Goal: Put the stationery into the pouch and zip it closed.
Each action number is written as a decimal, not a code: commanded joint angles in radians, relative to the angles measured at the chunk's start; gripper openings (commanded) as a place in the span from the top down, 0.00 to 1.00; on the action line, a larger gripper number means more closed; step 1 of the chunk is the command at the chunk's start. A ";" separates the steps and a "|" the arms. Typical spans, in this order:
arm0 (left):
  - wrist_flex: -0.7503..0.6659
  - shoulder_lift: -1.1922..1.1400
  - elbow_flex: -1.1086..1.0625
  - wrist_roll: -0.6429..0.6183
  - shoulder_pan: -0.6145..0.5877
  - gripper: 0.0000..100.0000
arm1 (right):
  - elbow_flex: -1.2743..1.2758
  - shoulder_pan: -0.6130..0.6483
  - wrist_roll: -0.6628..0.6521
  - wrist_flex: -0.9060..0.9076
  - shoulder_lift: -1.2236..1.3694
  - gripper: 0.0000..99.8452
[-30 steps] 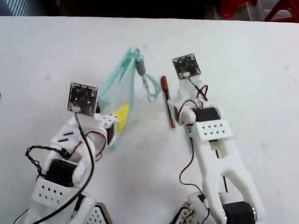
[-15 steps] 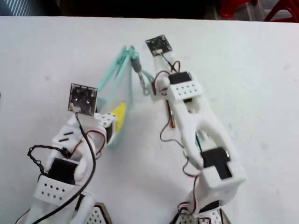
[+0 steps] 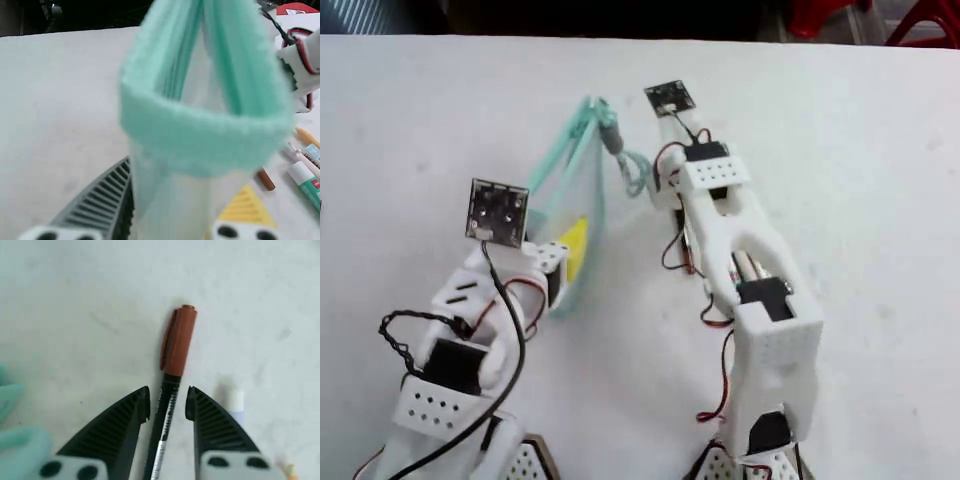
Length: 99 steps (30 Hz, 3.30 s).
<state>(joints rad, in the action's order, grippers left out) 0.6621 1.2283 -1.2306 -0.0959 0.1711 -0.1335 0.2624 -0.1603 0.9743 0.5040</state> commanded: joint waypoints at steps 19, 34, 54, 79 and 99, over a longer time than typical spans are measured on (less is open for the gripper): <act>-0.026 -0.005 0.008 0.011 0.004 0.80 | -0.049 -0.022 0.005 -0.094 0.091 0.91; -0.026 -0.005 0.005 0.011 0.004 0.80 | -0.044 -0.024 0.000 -0.088 0.097 0.98; -0.026 -0.005 0.003 0.011 0.004 0.80 | -0.041 -0.016 0.000 -0.087 0.094 0.98; -0.031 -0.005 0.003 0.012 0.004 0.80 | 0.086 0.010 0.006 0.068 -0.180 0.98; -0.032 -0.005 0.003 0.012 0.004 0.80 | 0.816 0.076 -0.002 -0.452 -0.828 0.98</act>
<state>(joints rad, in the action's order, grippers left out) 0.6621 1.2267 -1.2306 -0.0928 0.1711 0.6797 0.3483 -0.1619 0.5539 -0.2677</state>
